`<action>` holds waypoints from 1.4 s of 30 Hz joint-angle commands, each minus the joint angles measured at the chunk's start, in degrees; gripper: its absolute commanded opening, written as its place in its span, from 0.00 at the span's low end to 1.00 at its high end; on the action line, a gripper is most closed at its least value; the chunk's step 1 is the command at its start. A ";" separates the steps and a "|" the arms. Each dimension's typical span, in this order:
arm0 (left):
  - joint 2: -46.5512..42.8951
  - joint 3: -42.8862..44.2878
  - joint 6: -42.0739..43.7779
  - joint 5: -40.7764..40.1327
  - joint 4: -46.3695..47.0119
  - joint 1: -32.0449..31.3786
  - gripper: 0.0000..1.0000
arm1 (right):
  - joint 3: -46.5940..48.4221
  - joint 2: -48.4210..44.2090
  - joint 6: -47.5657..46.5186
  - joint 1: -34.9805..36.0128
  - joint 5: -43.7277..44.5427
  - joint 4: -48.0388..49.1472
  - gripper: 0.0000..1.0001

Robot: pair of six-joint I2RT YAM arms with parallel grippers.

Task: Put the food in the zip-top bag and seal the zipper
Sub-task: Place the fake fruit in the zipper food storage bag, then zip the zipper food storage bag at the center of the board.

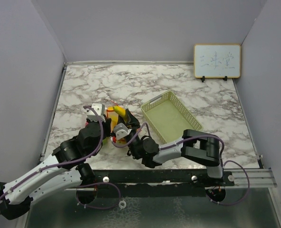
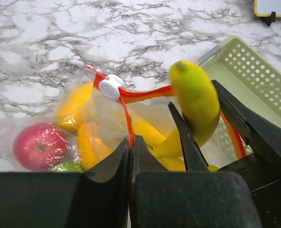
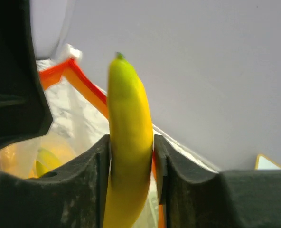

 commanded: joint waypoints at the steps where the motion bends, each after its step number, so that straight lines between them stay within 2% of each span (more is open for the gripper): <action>1: 0.87 0.36 -3.56 7.57 9.02 -1.98 0.00 | 2.30 -2.31 1.26 3.35 1.03 14.90 0.52; 3: 0.08 -0.32 -3.76 6.99 9.28 -1.93 0.00 | 1.75 -5.69 4.47 4.09 0.89 8.00 0.65; 5: -0.48 -0.75 -3.97 6.46 9.46 -1.95 0.00 | 1.80 -9.60 9.70 4.23 0.81 -2.12 0.80; 6: -0.67 -0.88 -4.03 6.20 9.55 -1.97 0.00 | 1.83 -11.89 13.09 4.25 0.41 -8.27 0.84; 11: -0.75 -0.89 -4.03 5.51 9.49 -1.95 0.00 | 0.16 -23.61 27.52 4.23 -4.29 -30.04 0.87; 14: -0.59 -0.85 -4.02 5.54 9.41 -1.98 0.00 | 0.46 -30.68 35.73 4.23 -11.30 -45.46 0.87; 16: -0.55 -0.98 -4.15 5.62 9.18 -1.98 0.00 | 0.72 -34.54 40.47 4.23 -15.21 -52.26 0.87; 20: -1.13 -1.38 -4.72 5.92 8.46 -1.94 0.00 | 0.97 -39.02 47.59 3.70 -11.60 -63.53 0.83; 25: -3.05 -3.17 -4.78 7.30 10.12 -1.93 0.00 | -1.85 -41.40 53.84 1.42 -12.99 -69.82 0.78; 31: -6.81 -8.51 -2.65 10.35 16.03 -1.98 0.00 | -0.02 -41.59 58.72 -0.70 -11.97 -69.58 0.68; 36: -8.62 -12.08 -1.78 10.60 19.69 -1.98 0.00 | 7.70 -35.99 62.63 -1.06 -6.12 -72.11 0.65; 42: -6.95 -12.63 -0.33 10.12 22.47 -1.97 0.00 | 18.29 -27.90 67.37 -1.22 -6.42 -80.26 0.64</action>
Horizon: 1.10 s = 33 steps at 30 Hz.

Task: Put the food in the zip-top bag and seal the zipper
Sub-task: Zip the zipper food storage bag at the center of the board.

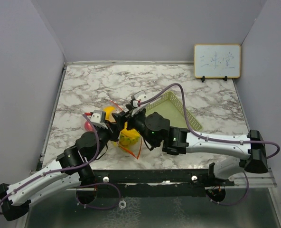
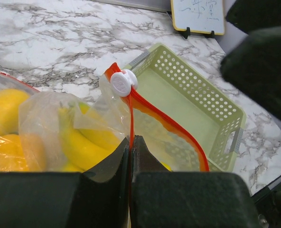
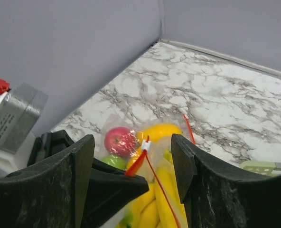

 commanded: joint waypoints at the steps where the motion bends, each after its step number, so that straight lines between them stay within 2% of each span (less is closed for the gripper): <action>1: 1.49 0.02 1.91 1.08 4.81 -0.14 0.00 | 8.24 5.85 6.43 -0.26 1.83 -8.88 0.64; 11: 3.08 0.83 2.86 2.08 6.30 -0.14 0.00 | 14.47 11.95 10.70 -0.33 8.79 -18.25 0.63; 15: 2.35 0.76 3.56 3.59 7.21 -0.14 0.00 | 14.39 12.28 12.57 -2.11 6.03 -19.33 0.61; 17: 1.91 0.63 3.66 3.79 7.34 -0.14 0.00 | 13.88 12.26 13.29 -3.26 2.55 -19.12 0.53; 21: 1.41 0.48 3.96 3.56 7.28 -0.14 0.00 | 13.77 12.92 13.31 -4.42 -2.95 -18.91 0.46; 25: 1.61 0.61 4.12 3.10 7.38 -0.14 0.00 | 14.89 13.83 13.92 -4.60 -5.40 -20.78 0.31; 27: 1.74 0.71 4.21 2.92 7.38 -0.14 0.00 | 14.81 13.44 14.35 -4.60 -5.35 -21.70 0.18; 29: 1.83 0.75 4.33 2.66 7.44 -0.14 0.00 | 14.09 12.38 14.40 -4.61 -5.40 -21.81 0.09; 33: 1.75 1.06 4.63 1.67 7.38 -0.14 0.00 | 12.72 9.84 13.68 -4.80 -5.97 -22.50 0.04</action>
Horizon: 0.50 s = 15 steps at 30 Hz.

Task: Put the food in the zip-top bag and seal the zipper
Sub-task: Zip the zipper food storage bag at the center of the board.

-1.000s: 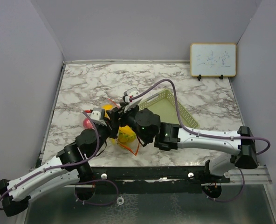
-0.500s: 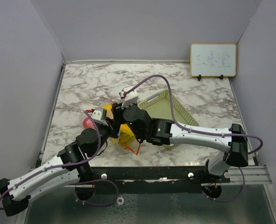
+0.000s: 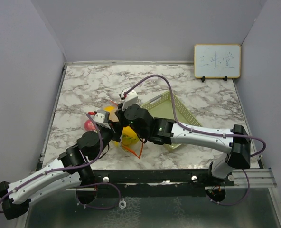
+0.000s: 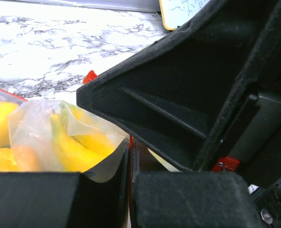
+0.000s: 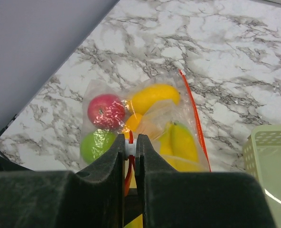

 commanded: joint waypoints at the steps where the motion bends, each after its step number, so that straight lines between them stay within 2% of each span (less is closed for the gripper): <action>1: -0.49 1.41 0.96 -0.58 2.73 -0.08 0.02 | -0.80 -3.60 0.08 -0.30 -3.51 -3.40 0.03; 2: -0.74 1.88 1.06 -0.54 2.26 -0.08 0.08 | -1.34 -4.49 -0.06 -0.68 -4.45 -3.57 0.02; 4: -1.20 3.56 1.76 0.46 0.79 -0.08 0.31 | -3.04 -6.75 -1.31 -1.69 -6.53 -2.89 0.02; 6: -2.02 6.30 3.37 2.33 -1.97 -0.08 0.46 | -5.01 -9.66 -3.08 -2.54 -7.88 -1.81 0.02; 8: -3.22 9.21 5.49 5.09 -5.74 -0.08 0.72 | -6.81 -13.48 -5.84 -3.13 -10.48 -0.03 0.02; 10: -4.69 11.83 7.49 8.14 -8.16 -0.08 0.89 | -7.87 -16.42 -9.25 -3.66 -14.17 1.27 0.02; 12: -6.43 13.94 9.98 11.99 -9.50 -0.08 0.98 | -8.34 -18.82 -11.87 -3.98 -17.96 1.52 0.02; 15: -10.14 14.70 15.41 19.92 -8.35 -0.08 0.99 | -8.46 -21.92 -15.60 -4.00 -25.13 1.20 0.02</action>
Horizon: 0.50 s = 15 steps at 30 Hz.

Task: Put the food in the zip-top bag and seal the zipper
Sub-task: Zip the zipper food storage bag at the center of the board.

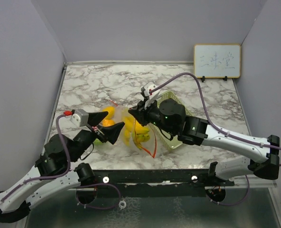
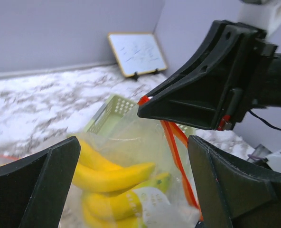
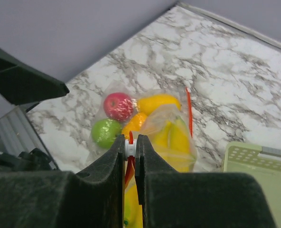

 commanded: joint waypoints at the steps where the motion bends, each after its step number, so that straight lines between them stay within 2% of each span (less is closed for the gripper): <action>1: -5.07 1.87 9.76 14.99 -0.33 -0.05 0.99 | -0.03 -5.72 -8.99 0.07 -15.74 2.91 0.02; 5: -6.87 0.16 15.59 23.68 2.92 -0.05 0.99 | 0.01 -8.21 -13.49 0.03 -27.25 1.54 0.02; 10: -1.95 0.61 21.80 33.88 1.22 -0.05 0.99 | -1.04 -10.28 -16.62 0.07 -32.55 1.36 0.02; 15: 3.34 0.07 23.16 36.66 1.60 -0.05 0.97 | -0.48 -10.84 -19.64 0.06 -40.77 -1.04 0.02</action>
